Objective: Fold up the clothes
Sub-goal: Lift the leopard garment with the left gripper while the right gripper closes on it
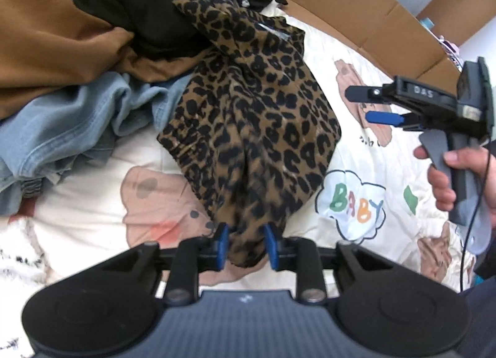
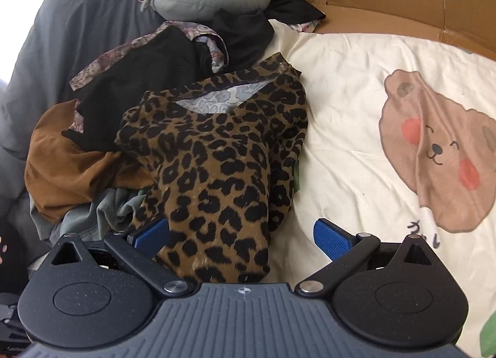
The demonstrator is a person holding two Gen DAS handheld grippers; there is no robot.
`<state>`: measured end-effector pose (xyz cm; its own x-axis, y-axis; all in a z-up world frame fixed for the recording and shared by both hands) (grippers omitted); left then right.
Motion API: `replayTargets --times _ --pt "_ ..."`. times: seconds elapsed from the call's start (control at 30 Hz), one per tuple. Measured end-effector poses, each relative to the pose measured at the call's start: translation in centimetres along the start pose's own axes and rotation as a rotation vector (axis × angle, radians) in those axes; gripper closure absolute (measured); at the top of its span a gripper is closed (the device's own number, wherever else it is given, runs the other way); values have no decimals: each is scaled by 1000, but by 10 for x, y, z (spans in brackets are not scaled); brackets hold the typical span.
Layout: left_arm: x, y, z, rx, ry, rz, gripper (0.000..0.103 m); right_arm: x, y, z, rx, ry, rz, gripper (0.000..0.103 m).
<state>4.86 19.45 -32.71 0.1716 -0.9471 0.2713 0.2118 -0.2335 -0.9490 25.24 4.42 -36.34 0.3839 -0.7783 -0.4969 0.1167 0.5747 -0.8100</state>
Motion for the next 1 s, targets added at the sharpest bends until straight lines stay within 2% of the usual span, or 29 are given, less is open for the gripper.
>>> replayTargets --times 0.03,0.1,0.17,0.23,0.27,0.3,0.33,0.37,0.57,0.8,1.0 --pt "-3 0 3 2 -8 6 68 1 4 3 0 1 3 8" --pt "-9 -3 11 12 -24 13 67 4 13 8 -10 7 8 24" --pt "-13 -6 20 24 -35 17 60 5 23 12 -27 13 17 26" --pt "-15 -9 31 41 -33 25 56 6 32 14 -42 13 31 35" --pt "-15 -11 35 49 -29 28 54 6 36 15 -46 5 32 51" --pt "-14 -13 40 57 -24 30 53 6 39 16 -51 -5 28 81" --pt "-14 -14 45 65 -19 33 51 6 41 16 -56 -14 24 96" --pt "-13 -16 49 73 -14 35 50 6 41 16 -51 -21 20 103" --pt "-15 -16 69 100 -7 49 47 17 12 9 16 16 44 103" --pt "-15 -9 80 120 -29 45 46 39 -32 -20 56 89 -4 103" --pt "-8 1 74 106 -19 45 45 58 -63 -53 90 167 -42 103"
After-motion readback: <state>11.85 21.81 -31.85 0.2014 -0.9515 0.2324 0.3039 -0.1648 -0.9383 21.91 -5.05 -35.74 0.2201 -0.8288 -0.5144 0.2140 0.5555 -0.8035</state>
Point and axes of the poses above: each gripper's, at about its wrist camera, not at the fingertips, and y roughly the way its jaws point, x to its right, z to its top, the point moved 8 cm from there along y, roughly the way its jaws point, and after that the axes turned 8 degrees about -x, right-handed, at the moved point
